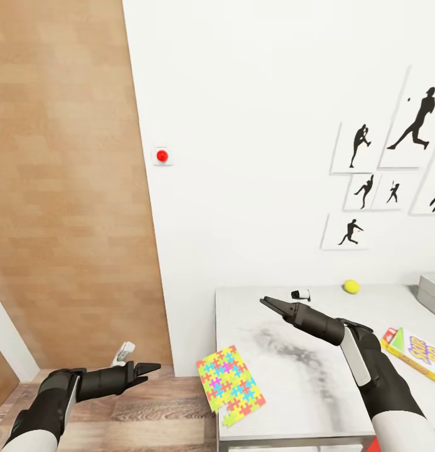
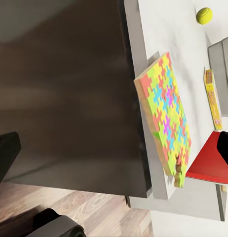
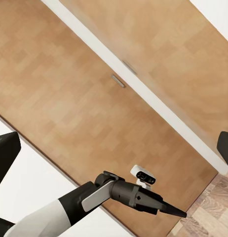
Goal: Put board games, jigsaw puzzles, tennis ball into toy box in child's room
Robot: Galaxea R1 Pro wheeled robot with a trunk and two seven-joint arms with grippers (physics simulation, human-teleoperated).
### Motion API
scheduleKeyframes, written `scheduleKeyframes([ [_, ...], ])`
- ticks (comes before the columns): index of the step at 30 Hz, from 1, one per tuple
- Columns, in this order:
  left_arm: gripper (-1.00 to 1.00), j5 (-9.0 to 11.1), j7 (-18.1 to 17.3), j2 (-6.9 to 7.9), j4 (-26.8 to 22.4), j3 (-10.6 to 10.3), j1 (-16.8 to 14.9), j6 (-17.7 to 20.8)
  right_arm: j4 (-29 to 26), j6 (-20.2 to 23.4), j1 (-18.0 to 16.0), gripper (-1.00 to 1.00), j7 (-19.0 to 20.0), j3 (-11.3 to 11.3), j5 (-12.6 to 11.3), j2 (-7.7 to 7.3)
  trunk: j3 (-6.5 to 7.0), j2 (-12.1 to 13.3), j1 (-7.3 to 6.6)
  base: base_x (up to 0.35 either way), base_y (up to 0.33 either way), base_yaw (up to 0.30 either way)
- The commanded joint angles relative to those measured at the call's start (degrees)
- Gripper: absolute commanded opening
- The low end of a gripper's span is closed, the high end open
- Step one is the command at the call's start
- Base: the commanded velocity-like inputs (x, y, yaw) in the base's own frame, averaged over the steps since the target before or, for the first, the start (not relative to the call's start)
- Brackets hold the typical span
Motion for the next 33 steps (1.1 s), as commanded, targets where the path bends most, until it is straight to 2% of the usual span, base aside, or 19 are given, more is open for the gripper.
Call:
scheduleKeyframes([
  [1, 1.0, -0.6, -0.5, -0.07, -0.1, 0.3, -0.1, 0.6, 0.0, 0.4, 0.0, 1.0, 0.0, 0.0, -0.2, -0.02, -0.07, 0.0, 0.0, 0.0, -0.131, 0.0],
  [33, 1.0, -0.6, -0.5, -0.33, -0.1, 0.3, -0.1, 0.5, 0.1, 0.2, 0.0, 1.0, -0.4, 0.1, 0.4, 0.55, -0.07, 0.0, 0.0, 0.0, -0.128, 0.0],
])
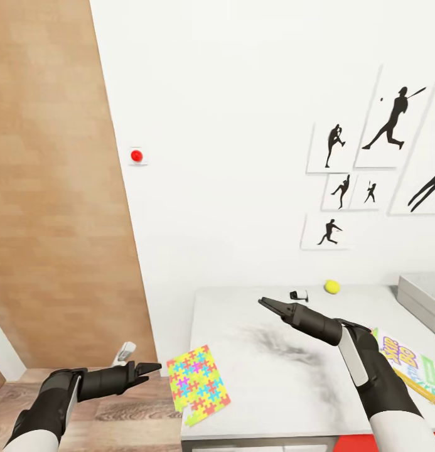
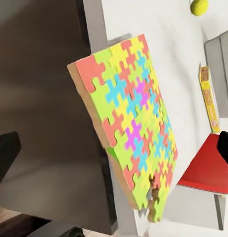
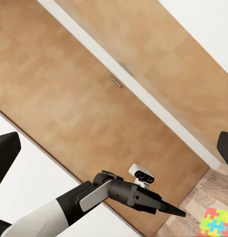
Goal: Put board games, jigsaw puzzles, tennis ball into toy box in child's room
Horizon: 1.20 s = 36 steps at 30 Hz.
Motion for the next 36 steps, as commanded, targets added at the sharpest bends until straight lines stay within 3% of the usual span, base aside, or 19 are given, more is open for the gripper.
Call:
scheduleKeyframes([
  [1, 1.0, -0.6, -0.5, -0.07, -0.1, 0.3, -0.1, 0.6, 0.0, 0.4, 0.0, 1.0, 0.0, 0.0, -0.2, -0.01, -0.07, -0.1, 0.0, 0.0, -0.212, 0.0],
  [15, 1.0, -0.6, -0.5, -1.51, -0.1, 0.3, -0.1, 0.6, 1.0, 0.1, 0.0, 1.0, 0.0, 0.2, -0.2, 0.16, -0.07, -0.1, 0.0, 0.0, -0.042, 0.0],
  [26, 1.0, -0.6, -0.5, -1.68, 0.0, 0.4, -0.1, 0.6, 7.8, -3.9, 0.0, 1.0, 0.1, 0.0, -0.2, 0.33, -0.07, -0.1, 0.0, 0.0, -0.001, 0.0],
  [36, 1.0, -0.6, -0.5, -1.63, 0.0, 1.5, -0.1, 0.6, 8.7, -4.1, 0.0, 1.0, 0.1, 0.2, -0.1, 0.38, -0.07, -0.1, 0.0, 0.0, 0.0, 0.0],
])
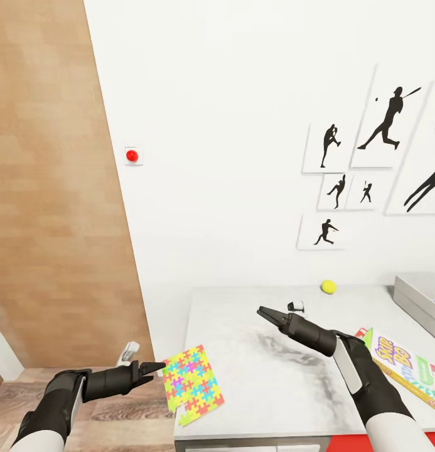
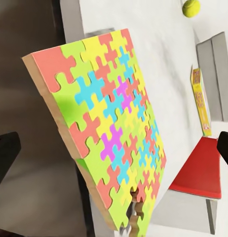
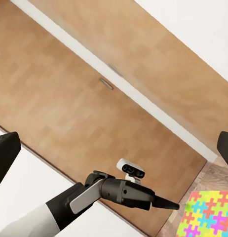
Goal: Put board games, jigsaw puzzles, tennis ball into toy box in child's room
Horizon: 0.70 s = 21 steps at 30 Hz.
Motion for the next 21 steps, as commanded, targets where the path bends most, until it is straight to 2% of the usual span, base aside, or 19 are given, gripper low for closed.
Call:
scheduleKeyframes([
  [1, 1.0, -0.6, -0.5, -0.04, -0.1, 0.4, -0.1, 0.6, 0.0, 0.4, 0.0, 1.0, 0.0, 0.0, -0.2, -0.03, -0.07, -0.1, 0.01, 0.0, 0.0, 0.0],
  [14, 1.0, 0.2, -0.6, 0.18, -0.1, 4.4, -0.1, 0.6, -0.1, 0.5, 0.0, 1.0, 0.0, -0.1, -0.3, -0.09, -0.25, -0.5, 0.23, 0.0, 0.0, 0.0],
  [18, 1.0, 0.3, -0.8, 0.35, -0.1, 4.8, -0.1, 0.6, 0.0, 0.6, 0.0, 1.0, 0.0, -0.2, -0.3, -0.09, -0.97, -2.1, 1.1, 0.0, 0.0, 0.0],
  [21, 1.0, 0.3, -1.0, 0.47, 0.0, 4.9, -0.1, 0.6, 0.0, 0.7, 0.0, 1.0, 0.0, -0.1, -0.3, -0.08, -0.97, -2.1, 1.1, 0.0, 0.0, 0.0],
])
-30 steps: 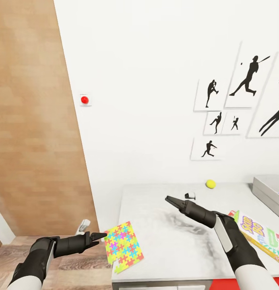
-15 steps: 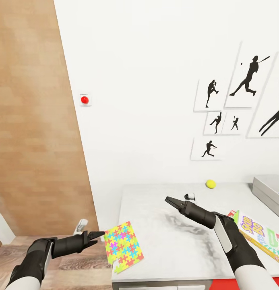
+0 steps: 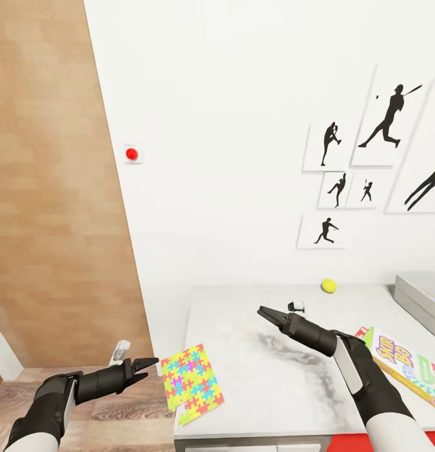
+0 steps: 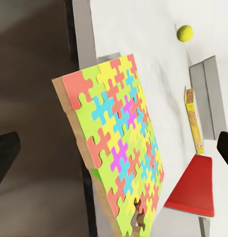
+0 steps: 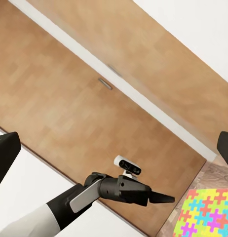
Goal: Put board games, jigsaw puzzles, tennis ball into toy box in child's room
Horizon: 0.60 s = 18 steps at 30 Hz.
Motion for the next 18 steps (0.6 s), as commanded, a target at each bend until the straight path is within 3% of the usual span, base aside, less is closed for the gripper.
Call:
scheduleKeyframes([
  [1, 1.0, -0.6, -0.6, -0.02, 0.0, 0.3, -0.1, 0.6, 0.0, 0.5, 0.0, 1.0, 0.0, 0.0, -0.2, 0.0, -0.07, 0.0, 0.0, 0.0, 0.0, 0.0],
  [5, 1.0, -0.3, -0.8, 0.1, 0.0, 1.1, -0.1, 0.6, 0.0, 0.6, 0.0, 1.0, 0.0, 0.2, -0.1, 0.04, -0.07, 0.0, 0.0, 0.0, 0.0, 0.0],
  [13, 1.0, 0.1, -0.8, 0.09, 0.0, 2.4, -0.1, 0.6, 0.0, 0.9, -0.1, 1.0, -0.1, 0.1, -0.3, -0.01, -1.51, -3.3, 1.76, 0.0, 0.0, 0.0],
  [18, 1.0, 0.2, -1.0, 0.17, 0.0, 2.6, -0.1, 0.7, 0.0, 1.1, -0.1, 1.0, -0.2, -0.1, -0.5, -0.26, -1.51, -3.3, 1.76, 0.0, 0.0, 0.0],
])
